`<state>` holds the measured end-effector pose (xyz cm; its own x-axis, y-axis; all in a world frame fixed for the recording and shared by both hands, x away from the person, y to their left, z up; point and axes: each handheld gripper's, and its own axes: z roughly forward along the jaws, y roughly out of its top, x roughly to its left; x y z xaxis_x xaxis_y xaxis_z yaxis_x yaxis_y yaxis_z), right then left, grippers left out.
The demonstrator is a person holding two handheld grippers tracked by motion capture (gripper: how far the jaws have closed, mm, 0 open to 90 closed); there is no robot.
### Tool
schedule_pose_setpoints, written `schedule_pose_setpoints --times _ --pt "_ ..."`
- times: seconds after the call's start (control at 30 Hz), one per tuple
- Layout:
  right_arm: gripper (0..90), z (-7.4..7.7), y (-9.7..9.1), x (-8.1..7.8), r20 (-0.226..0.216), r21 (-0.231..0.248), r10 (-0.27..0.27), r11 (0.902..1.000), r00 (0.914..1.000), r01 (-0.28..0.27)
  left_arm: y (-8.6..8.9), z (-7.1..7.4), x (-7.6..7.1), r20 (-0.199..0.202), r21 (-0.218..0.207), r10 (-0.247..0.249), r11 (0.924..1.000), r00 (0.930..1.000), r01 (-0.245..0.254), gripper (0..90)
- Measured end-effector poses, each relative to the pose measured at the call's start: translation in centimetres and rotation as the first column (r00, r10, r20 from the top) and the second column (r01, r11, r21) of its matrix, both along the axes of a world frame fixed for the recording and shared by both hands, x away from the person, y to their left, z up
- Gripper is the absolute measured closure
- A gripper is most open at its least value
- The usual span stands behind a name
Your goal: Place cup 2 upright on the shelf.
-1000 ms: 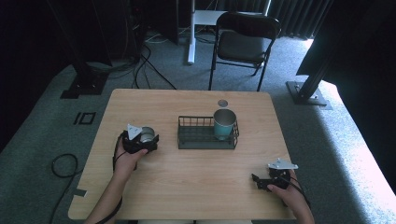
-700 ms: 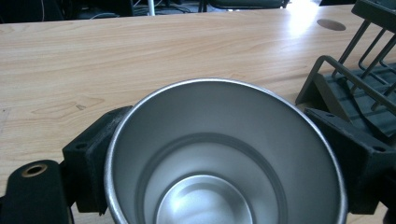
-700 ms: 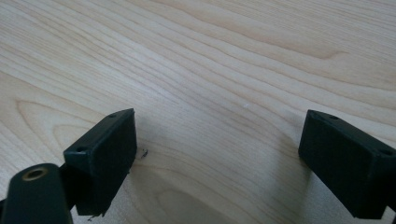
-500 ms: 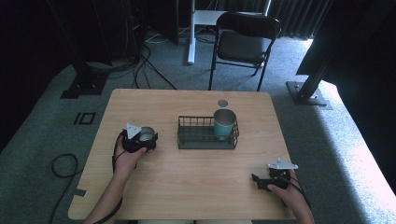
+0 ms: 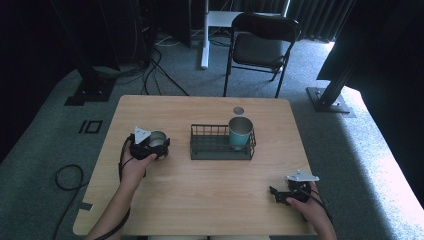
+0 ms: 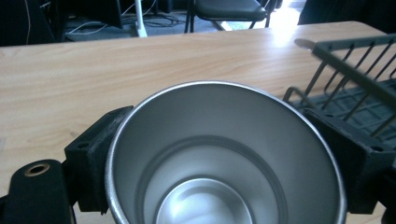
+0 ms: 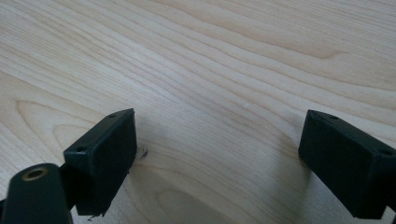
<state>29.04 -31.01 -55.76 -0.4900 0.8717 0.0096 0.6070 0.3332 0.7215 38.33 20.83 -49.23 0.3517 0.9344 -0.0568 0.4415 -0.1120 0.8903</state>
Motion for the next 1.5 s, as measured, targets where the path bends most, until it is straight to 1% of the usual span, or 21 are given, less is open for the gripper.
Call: schedule_pose_setpoints --times 0.07,0.13,0.23,0.3,0.5,0.77,0.97,1.1,1.13,1.27,1.5 --pt "10.9 0.0 0.0 0.0 0.000 0.000 0.000 1.0000 1.0000 0.000 -0.1 0.7 0.0 0.004 -0.006 -0.010 0.9999 0.9999 0.010 14.0" --pt "10.9 0.0 0.0 0.0 0.000 0.000 0.000 1.0000 1.0000 0.000 -0.1 1.5 -0.1 0.013 -0.030 -0.020 0.9993 0.9997 0.021 14.0" --pt "10.9 0.0 0.0 0.0 0.000 0.000 0.000 1.0000 1.0000 0.000 -0.3 2.5 -0.1 0.032 -0.021 -0.030 0.9993 0.9991 0.030 14.0" --pt "10.9 0.0 0.0 0.0 0.000 0.000 0.000 1.0000 1.0000 0.000 -0.4 3.1 -0.1 0.037 -0.029 -0.035 0.9990 0.9987 0.036 14.0" --pt "11.0 0.0 0.0 0.0 0.000 0.000 0.000 1.0000 1.0000 0.000 -0.9 5.1 0.1 0.056 -0.017 -0.058 0.9981 0.9968 0.059 14.0" --pt "10.9 0.0 0.0 0.0 0.000 0.000 0.001 1.0000 1.0000 -0.001 -2.0 7.2 0.5 0.072 -0.032 -0.092 0.9950 0.9932 0.094 14.0" --pt "10.9 0.0 0.0 0.0 0.000 0.000 0.000 1.0000 1.0000 0.000 -3.1 8.2 0.8 0.074 -0.035 -0.122 0.9916 0.9898 0.125 14.0" --pt "10.9 0.0 0.0 0.0 0.000 0.000 0.000 1.0000 1.0000 0.000 -3.7 8.7 0.9 0.078 -0.040 -0.128 0.9906 0.9888 0.131 14.0" --pt "10.9 0.0 0.0 0.0 0.001 0.000 0.001 1.0000 1.0000 -0.001 -4.2 9.0 1.0 0.081 -0.043 -0.134 0.9895 0.9877 0.138 14.0" --pt "11.0 0.0 0.0 0.0 0.000 0.000 0.001 1.0000 1.0000 -0.001 -5.1 9.5 1.2 0.085 -0.041 -0.151 0.9871 0.9848 0.155 14.0" --pt "11.0 0.0 0.0 0.0 0.000 0.000 0.000 1.0000 1.0000 0.000 -7.0 10.0 1.7 0.088 -0.047 -0.170 0.9836 0.9816 0.174 14.0"
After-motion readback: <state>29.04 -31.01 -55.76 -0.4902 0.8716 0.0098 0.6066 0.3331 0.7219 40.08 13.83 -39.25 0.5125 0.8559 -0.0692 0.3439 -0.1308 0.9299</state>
